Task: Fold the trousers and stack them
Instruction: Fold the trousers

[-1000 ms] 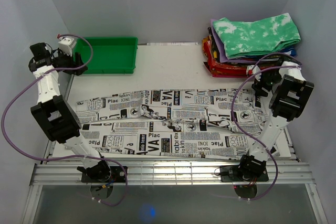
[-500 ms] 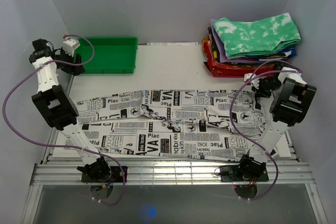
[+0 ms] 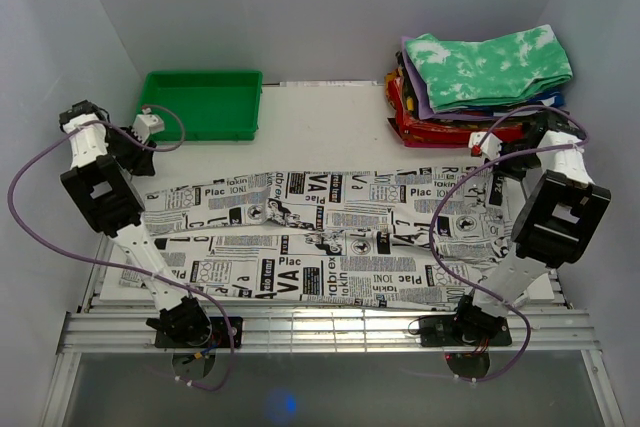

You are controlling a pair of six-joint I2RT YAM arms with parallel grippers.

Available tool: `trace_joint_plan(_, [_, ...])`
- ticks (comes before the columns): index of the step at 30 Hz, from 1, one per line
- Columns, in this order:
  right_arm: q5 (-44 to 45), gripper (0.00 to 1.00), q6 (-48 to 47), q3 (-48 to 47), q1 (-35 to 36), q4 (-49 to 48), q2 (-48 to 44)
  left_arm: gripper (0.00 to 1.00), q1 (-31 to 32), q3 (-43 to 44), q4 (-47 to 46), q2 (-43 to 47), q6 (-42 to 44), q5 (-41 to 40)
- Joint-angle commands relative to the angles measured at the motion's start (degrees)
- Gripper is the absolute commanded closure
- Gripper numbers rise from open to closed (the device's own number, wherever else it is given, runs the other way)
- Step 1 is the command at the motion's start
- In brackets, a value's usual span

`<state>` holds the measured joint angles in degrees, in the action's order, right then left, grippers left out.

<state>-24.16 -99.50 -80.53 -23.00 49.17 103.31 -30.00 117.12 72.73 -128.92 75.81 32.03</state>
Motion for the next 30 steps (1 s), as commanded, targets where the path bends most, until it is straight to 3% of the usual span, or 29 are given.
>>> trace_joint_plan(1, [0.2,0.92,1.2,1.0,0.1,-1.6,-3.0,0.43,-0.1,0.0,6.1,-1.7,8.6,-3.5])
trace_joint_plan(15, [1.9,0.92,1.4,3.3,0.4,-1.7,-6.8,0.53,-0.1,-6.0,7.5,-4.3,11.5,-9.4])
trace_joint_plan(21, [1.9,0.92,1.1,1.7,0.9,-0.8,-5.8,0.43,-0.2,-7.9,7.6,-2.4,11.1,-7.0])
trace_joint_plan(30, [2.1,0.92,0.5,0.9,1.1,-0.5,-5.0,0.43,-0.2,-2.6,7.7,-0.1,10.6,-2.3])
